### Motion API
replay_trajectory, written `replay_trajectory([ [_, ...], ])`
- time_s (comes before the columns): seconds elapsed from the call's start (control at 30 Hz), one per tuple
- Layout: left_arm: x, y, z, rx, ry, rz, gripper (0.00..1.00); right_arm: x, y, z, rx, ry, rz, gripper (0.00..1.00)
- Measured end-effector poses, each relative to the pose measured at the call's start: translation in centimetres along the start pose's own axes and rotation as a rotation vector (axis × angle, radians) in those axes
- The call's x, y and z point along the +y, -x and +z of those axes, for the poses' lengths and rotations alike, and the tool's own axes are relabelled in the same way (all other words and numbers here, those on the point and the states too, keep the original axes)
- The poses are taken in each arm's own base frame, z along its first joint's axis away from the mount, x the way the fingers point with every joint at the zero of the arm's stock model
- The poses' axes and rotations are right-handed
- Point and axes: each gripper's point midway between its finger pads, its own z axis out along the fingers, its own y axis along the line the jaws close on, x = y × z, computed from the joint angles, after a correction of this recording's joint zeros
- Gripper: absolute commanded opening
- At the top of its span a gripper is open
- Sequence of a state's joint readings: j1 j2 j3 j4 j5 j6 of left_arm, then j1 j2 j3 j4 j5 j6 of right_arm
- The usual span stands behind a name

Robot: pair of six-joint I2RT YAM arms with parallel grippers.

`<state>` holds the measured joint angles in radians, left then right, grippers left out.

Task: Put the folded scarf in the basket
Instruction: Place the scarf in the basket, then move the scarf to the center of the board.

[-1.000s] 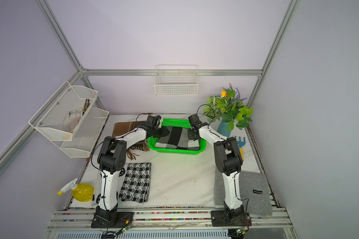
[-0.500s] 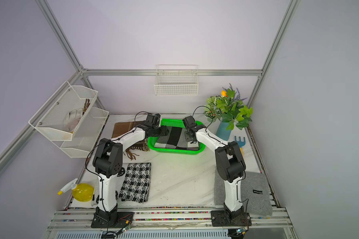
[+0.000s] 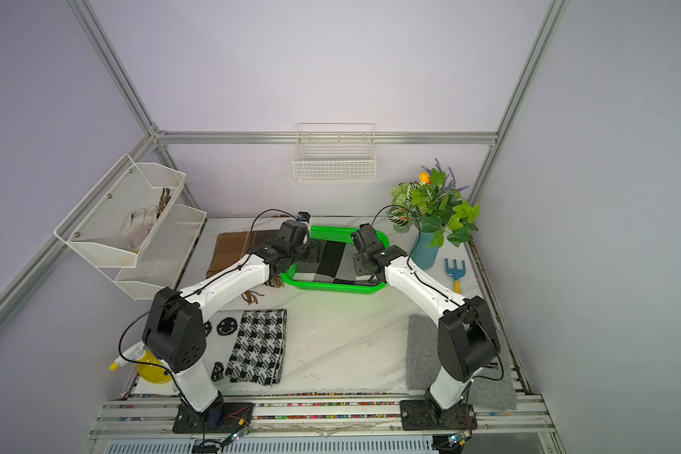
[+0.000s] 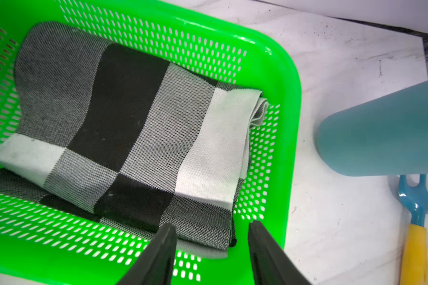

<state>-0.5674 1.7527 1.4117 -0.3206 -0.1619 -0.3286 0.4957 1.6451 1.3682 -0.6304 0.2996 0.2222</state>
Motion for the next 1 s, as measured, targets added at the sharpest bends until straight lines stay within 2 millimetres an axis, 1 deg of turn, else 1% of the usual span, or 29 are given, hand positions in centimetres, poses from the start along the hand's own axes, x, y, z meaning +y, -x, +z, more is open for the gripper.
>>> replay_trajectory([
  [0.03,-0.7,-0.7,-0.4,0.005,-0.024,0.004,0.7,-0.3,-0.1,-0.5,-0.006,-0.002,0.007,0.53],
  [0.13,-4.6,-3.5,-1.9,0.017,-0.152,0.003,0.7,-1.2,-0.9,-2.7,-0.02,0.002,0.041,0.52],
  [0.33,-13.9,-10.8,-6.1,0.053,-0.432,0.012,0.7,-3.1,-2.7,-8.4,-0.116,0.054,0.127,0.52],
  [0.37,-15.9,-12.0,-6.9,0.061,-0.484,0.02,0.71,-3.5,-3.0,-9.2,-0.133,0.059,0.141,0.52],
  [0.47,-21.2,-15.2,-8.9,0.083,-0.635,0.017,0.73,-4.1,-3.0,-10.9,-0.174,0.074,0.171,0.53],
  [0.5,-22.7,-16.4,-9.1,0.099,-0.672,0.013,0.73,-4.2,-2.8,-11.2,-0.185,0.077,0.178,0.53],
  [0.57,-24.7,-18.7,-8.7,0.126,-0.707,0.01,0.75,-4.4,-2.7,-11.6,-0.196,0.078,0.189,0.54],
  [0.67,-26.8,-22.7,-6.7,0.191,-0.719,0.009,0.79,-4.7,-2.7,-12.1,-0.211,0.081,0.202,0.53],
  [0.73,-28.0,-25.0,-5.1,0.229,-0.722,-0.005,0.97,-5.0,-2.6,-12.7,-0.226,0.085,0.21,0.53],
  [0.77,-28.5,-25.9,-4.4,0.248,-0.72,-0.01,0.99,-5.2,-2.6,-13.0,-0.236,0.088,0.214,0.53],
  [0.8,-29.2,-26.2,-4.0,0.24,-0.734,-0.018,0.99,-5.3,-2.4,-13.4,-0.246,0.09,0.218,0.53],
  [0.87,-30.5,-25.3,-3.9,0.219,-0.759,-0.044,0.98,-5.5,-2.3,-13.9,-0.265,0.094,0.221,0.53],
  [1.0,-31.8,-24.5,-3.8,0.214,-0.771,-0.073,0.96,-5.8,-2.7,-14.2,-0.276,0.096,0.213,0.54],
])
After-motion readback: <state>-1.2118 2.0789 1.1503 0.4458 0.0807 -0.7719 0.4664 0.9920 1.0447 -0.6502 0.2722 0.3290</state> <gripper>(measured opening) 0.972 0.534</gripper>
